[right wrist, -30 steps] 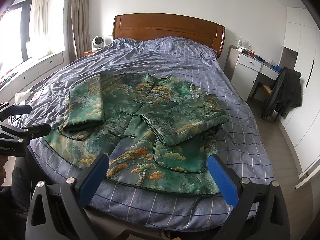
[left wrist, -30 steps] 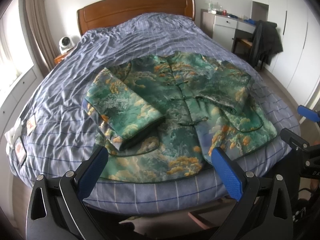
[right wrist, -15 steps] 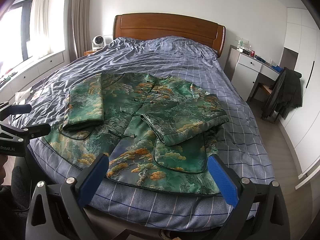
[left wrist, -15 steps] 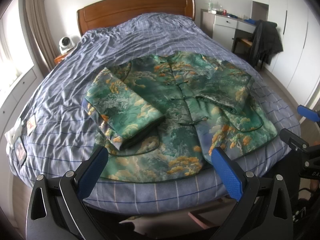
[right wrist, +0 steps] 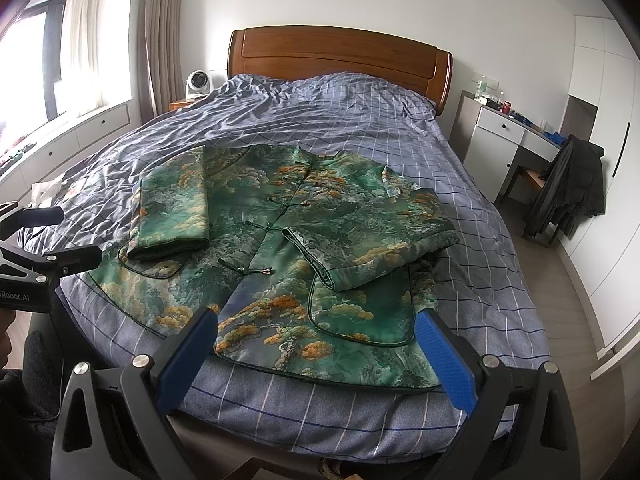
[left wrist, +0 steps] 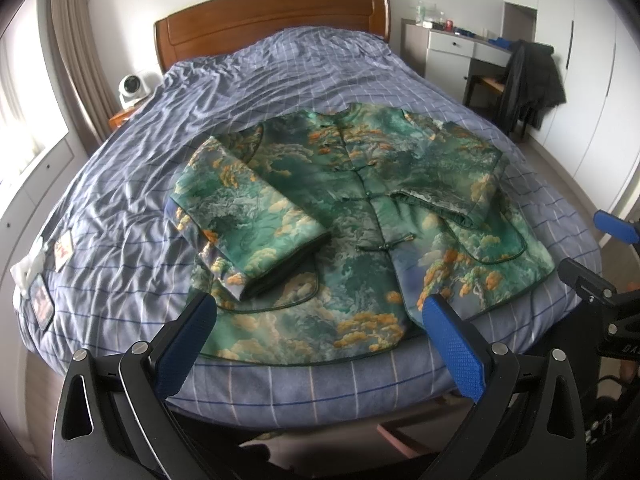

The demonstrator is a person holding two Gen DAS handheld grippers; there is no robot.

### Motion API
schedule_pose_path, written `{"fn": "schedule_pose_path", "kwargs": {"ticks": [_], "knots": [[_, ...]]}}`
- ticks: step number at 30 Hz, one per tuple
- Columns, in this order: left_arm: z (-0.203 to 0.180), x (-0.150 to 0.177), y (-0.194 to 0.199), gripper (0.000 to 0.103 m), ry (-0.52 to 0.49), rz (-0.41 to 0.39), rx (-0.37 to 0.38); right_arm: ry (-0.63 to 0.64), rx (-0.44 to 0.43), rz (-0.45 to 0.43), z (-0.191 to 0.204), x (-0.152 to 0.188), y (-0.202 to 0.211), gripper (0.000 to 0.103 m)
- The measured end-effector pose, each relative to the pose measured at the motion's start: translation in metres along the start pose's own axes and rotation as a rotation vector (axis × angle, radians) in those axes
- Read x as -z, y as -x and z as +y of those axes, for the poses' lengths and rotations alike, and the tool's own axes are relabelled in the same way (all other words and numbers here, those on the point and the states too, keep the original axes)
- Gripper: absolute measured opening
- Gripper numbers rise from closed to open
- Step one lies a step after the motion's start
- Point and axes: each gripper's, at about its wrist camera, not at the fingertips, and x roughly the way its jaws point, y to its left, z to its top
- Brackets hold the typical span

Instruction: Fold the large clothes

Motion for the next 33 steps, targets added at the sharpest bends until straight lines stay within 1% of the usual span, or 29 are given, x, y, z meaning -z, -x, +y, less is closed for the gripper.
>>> {"fn": "schedule_pose_path", "kwargs": {"ticks": [4, 7, 9, 12, 13, 14, 16, 18, 20, 23, 25, 28, 29, 30, 31, 32, 33], "knots": [[0.000, 0.000, 0.000, 0.103, 0.000, 0.001, 0.000, 0.002, -0.001, 0.003, 0.001, 0.001, -0.001, 0.101], [0.000, 0.000, 0.000, 0.103, 0.000, 0.000, 0.000, 0.029, 0.012, -0.016, 0.000, 0.002, 0.000, 0.101], [0.000, 0.000, 0.000, 0.103, 0.001, 0.000, 0.000, 0.086, 0.033, -0.056, -0.001, -0.002, 0.000, 0.101], [0.000, 0.000, 0.000, 0.103, 0.001, -0.002, 0.001, 0.207, 0.084, -0.163, -0.009, -0.010, -0.003, 0.101], [0.000, 0.000, 0.000, 0.103, 0.004, -0.005, 0.002, 0.248, 0.071, -0.175, -0.013, -0.013, -0.010, 0.101], [0.000, 0.000, 0.000, 0.103, 0.004, -0.005, 0.003, 0.286, 0.025, -0.157, -0.018, -0.017, -0.022, 0.101], [0.001, 0.000, 0.000, 0.103, 0.002, -0.005, -0.001, 0.317, -0.052, -0.073, -0.026, -0.026, -0.052, 0.101], [0.001, 0.001, 0.003, 0.103, -0.002, -0.013, -0.012, 0.330, -0.104, -0.012, -0.028, -0.031, -0.080, 0.101], [0.003, 0.001, 0.007, 0.103, -0.002, -0.019, -0.026, 0.374, -0.146, 0.035, -0.020, -0.033, -0.109, 0.101], [0.007, 0.002, 0.010, 0.103, 0.001, -0.016, -0.046, 0.448, -0.139, 0.067, -0.004, -0.030, -0.143, 0.101], [0.009, 0.003, 0.012, 0.103, 0.005, -0.015, -0.057, 0.492, -0.109, 0.092, 0.003, -0.029, -0.169, 0.100], [0.013, 0.005, 0.013, 0.103, 0.014, -0.017, -0.070, 0.525, -0.056, 0.146, 0.001, -0.028, -0.206, 0.100], [0.015, 0.006, 0.013, 0.103, 0.022, -0.014, -0.074, 0.531, -0.046, 0.170, -0.001, -0.027, -0.215, 0.087], [0.017, 0.007, 0.012, 0.103, 0.028, -0.012, -0.076, 0.525, -0.056, 0.197, -0.003, -0.028, -0.220, 0.074], [0.018, 0.009, 0.011, 0.103, 0.034, -0.008, -0.077, 0.494, -0.102, 0.234, -0.007, -0.028, -0.222, 0.046], [0.021, 0.009, 0.009, 0.103, 0.044, -0.001, -0.075, 0.450, -0.145, 0.253, -0.011, -0.030, -0.221, 0.024], [0.022, 0.010, 0.007, 0.103, 0.051, 0.004, -0.071, 0.426, -0.141, 0.247, -0.014, -0.031, -0.216, 0.018]]}}
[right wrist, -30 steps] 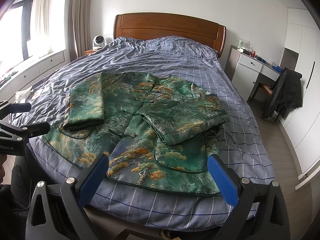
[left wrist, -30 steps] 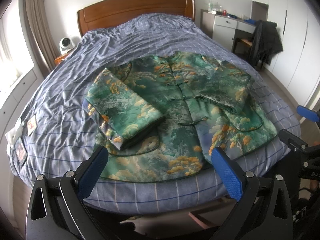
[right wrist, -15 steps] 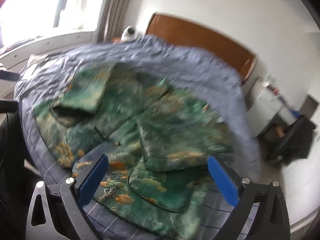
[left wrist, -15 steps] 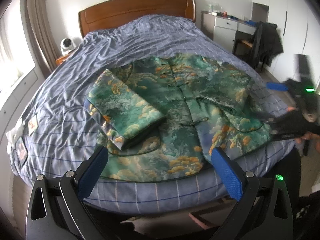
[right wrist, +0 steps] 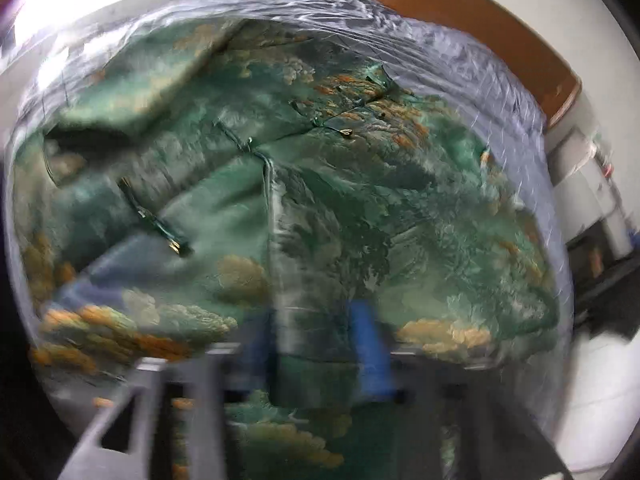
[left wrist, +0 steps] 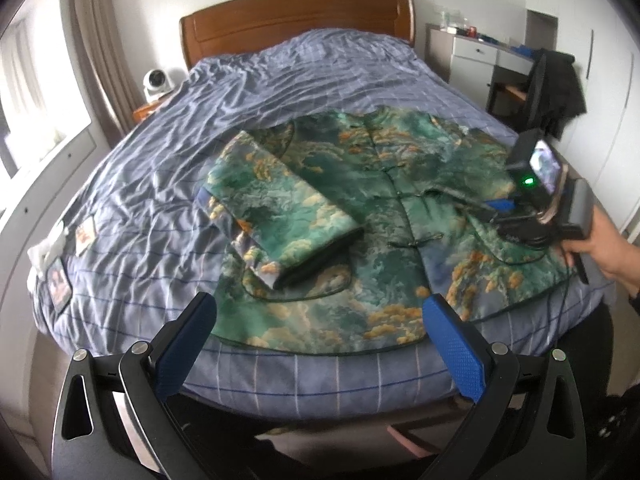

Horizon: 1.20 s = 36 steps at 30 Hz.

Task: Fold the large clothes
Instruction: 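Grasp the folded-in sleeve cuff with the right tool and lift it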

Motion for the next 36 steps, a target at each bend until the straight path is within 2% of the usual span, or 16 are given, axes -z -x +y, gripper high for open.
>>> {"fn": "schedule_pose_path", "kwargs": {"ticks": [2, 6, 11, 16, 20, 25, 29, 30, 32, 35, 36], "knots": [[0.001, -0.001, -0.004, 0.103, 0.007, 0.011, 0.012, -0.011, 0.009, -0.019, -0.002, 0.001, 0.012, 0.016], [-0.006, 0.000, -0.003, 0.103, -0.017, 0.002, 0.016, -0.117, 0.010, -0.106, -0.020, 0.001, 0.046, 0.015], [-0.008, 0.000, -0.002, 0.103, -0.021, 0.001, 0.010, -0.277, 0.057, -0.237, -0.063, 0.004, 0.092, 0.015], [-0.005, 0.001, -0.001, 0.103, -0.015, 0.002, 0.005, -0.459, 0.178, -0.366, -0.123, 0.026, 0.137, 0.015], [-0.002, -0.001, -0.001, 0.103, -0.020, -0.009, -0.013, -0.596, 0.294, -0.405, -0.178, 0.058, 0.160, 0.015], [0.009, -0.007, -0.003, 0.103, 0.008, -0.018, -0.048, -0.770, 0.386, -0.391, -0.244, 0.110, 0.171, 0.015], [0.016, -0.008, -0.005, 0.103, 0.020, -0.013, -0.067, -0.900, 0.467, -0.322, -0.289, 0.163, 0.164, 0.017], [0.016, -0.008, -0.005, 0.103, 0.019, -0.013, -0.075, -0.932, 0.479, -0.301, -0.297, 0.177, 0.160, 0.021], [0.019, -0.009, -0.007, 0.103, 0.022, -0.011, -0.085, -0.998, 0.526, -0.243, -0.308, 0.205, 0.150, 0.045], [0.025, -0.009, -0.012, 0.103, 0.034, 0.010, -0.078, -1.034, 0.630, -0.166, -0.301, 0.238, 0.136, 0.058], [0.026, -0.009, -0.015, 0.103, 0.034, 0.019, -0.075, -1.041, 0.646, -0.140, -0.294, 0.245, 0.130, 0.059]]}}
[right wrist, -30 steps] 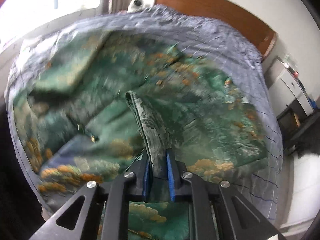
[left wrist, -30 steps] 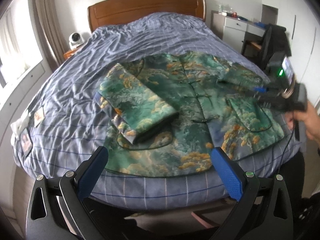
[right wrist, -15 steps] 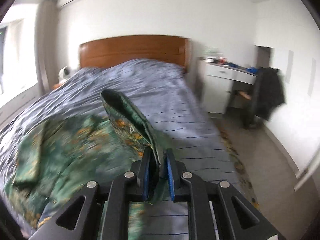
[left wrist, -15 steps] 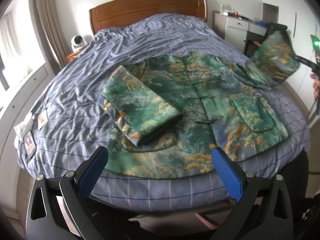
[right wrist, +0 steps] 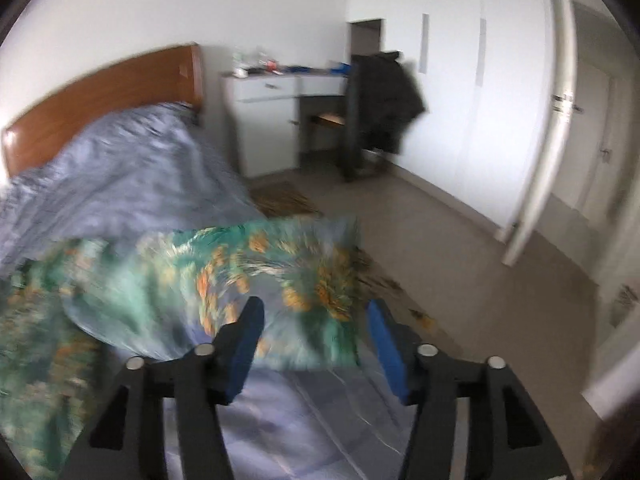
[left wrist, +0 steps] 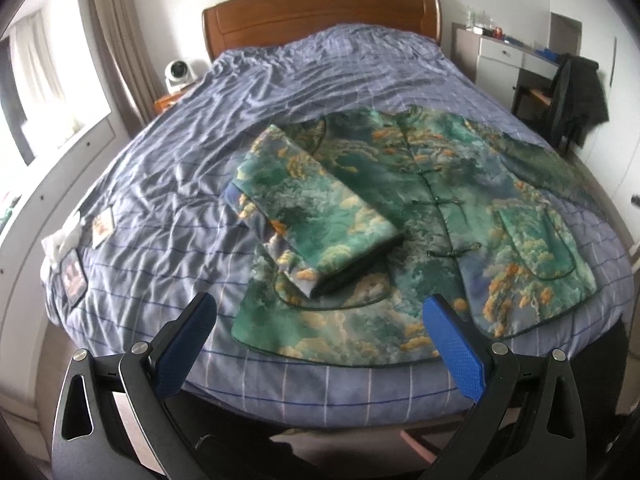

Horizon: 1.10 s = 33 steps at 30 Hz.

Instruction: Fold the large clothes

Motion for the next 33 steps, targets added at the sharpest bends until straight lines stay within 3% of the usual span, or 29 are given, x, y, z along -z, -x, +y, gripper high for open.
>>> {"fn": "schedule_pose_path", "kwargs": {"ticks": [5, 10, 14, 16, 24, 25, 26, 28, 30, 32, 33], "knots": [[0.002, 0.002, -0.014, 0.103, -0.023, 0.035, 0.005, 0.020, 0.005, 0.078, 0.010, 0.047, 0.001, 0.059], [0.020, -0.006, -0.039, 0.103, -0.160, 0.022, 0.007, 0.091, -0.074, 0.077, 0.045, 0.082, 0.037, 0.059], [0.033, -0.019, -0.073, 0.103, -0.255, 0.118, 0.145, 0.141, -0.167, 0.070, 0.072, 0.100, 0.074, 0.060], [0.024, -0.021, -0.088, 0.103, -0.338, 0.122, 0.189, 0.164, -0.203, 0.066, 0.086, 0.108, 0.090, 0.060], [-0.032, -0.026, -0.179, 0.100, -0.586, 0.174, 0.160, 0.086, -0.318, 0.108, 0.124, 0.129, 0.124, 0.061], [-0.034, -0.024, -0.189, 0.095, -0.613, 0.193, 0.146, 0.082, -0.332, 0.111, 0.127, 0.130, 0.127, 0.061], [-0.033, -0.022, -0.195, 0.082, -0.625, 0.216, 0.146, 0.089, -0.345, 0.112, 0.130, 0.132, 0.132, 0.061], [-0.024, -0.024, -0.201, 0.068, -0.589, 0.247, 0.205, 0.117, -0.360, 0.109, 0.136, 0.132, 0.136, 0.061], [-0.013, -0.031, -0.198, 0.025, -0.526, 0.265, 0.247, 0.156, -0.363, 0.098, 0.141, 0.136, 0.144, 0.061], [-0.001, -0.039, -0.192, 0.011, -0.455, 0.264, 0.277, 0.186, -0.361, 0.093, 0.145, 0.139, 0.149, 0.061], [0.007, -0.044, -0.186, 0.009, -0.423, 0.251, 0.284, 0.193, -0.361, 0.093, 0.146, 0.140, 0.151, 0.061]]}}
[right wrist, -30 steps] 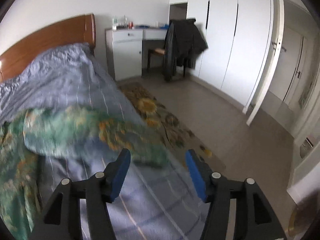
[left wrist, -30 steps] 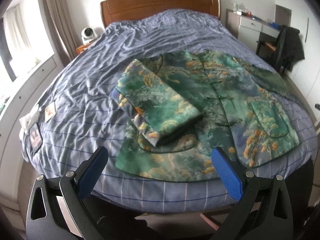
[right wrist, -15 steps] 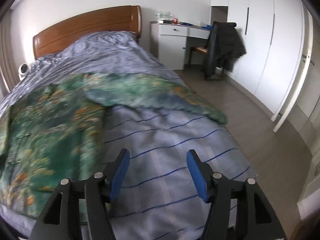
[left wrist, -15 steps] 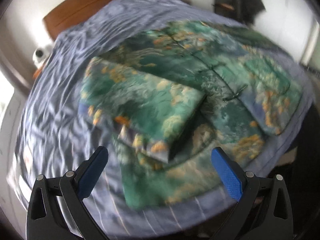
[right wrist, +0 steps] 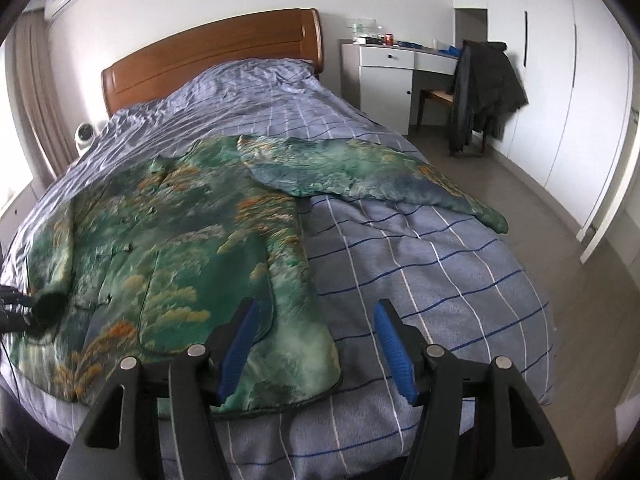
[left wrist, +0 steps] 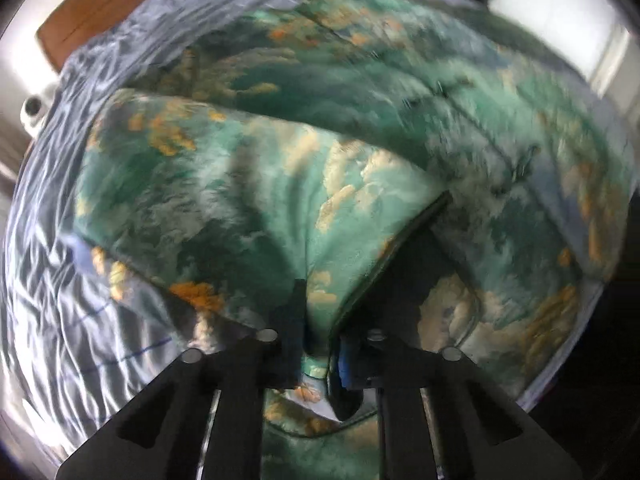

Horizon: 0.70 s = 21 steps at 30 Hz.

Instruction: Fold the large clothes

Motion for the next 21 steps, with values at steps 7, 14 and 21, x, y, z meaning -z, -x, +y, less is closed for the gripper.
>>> {"fn": "schedule_pose_path", "kwargs": {"ticks": [7, 14, 21], "knots": [[0.059, 0.009, 0.077, 0.009, 0.187, -0.164, -0.080, 0.048, -0.040, 0.008, 0.022, 0.000, 0.003, 0.061], [0.161, 0.042, 0.141, 0.011, 0.427, -0.255, -0.267, 0.102, -0.073, -0.007, 0.044, -0.001, 0.008, 0.061], [0.231, 0.107, 0.197, 0.066, 0.727, -0.319, -0.609, 0.149, -0.084, -0.049, 0.057, -0.001, 0.022, 0.061]]}}
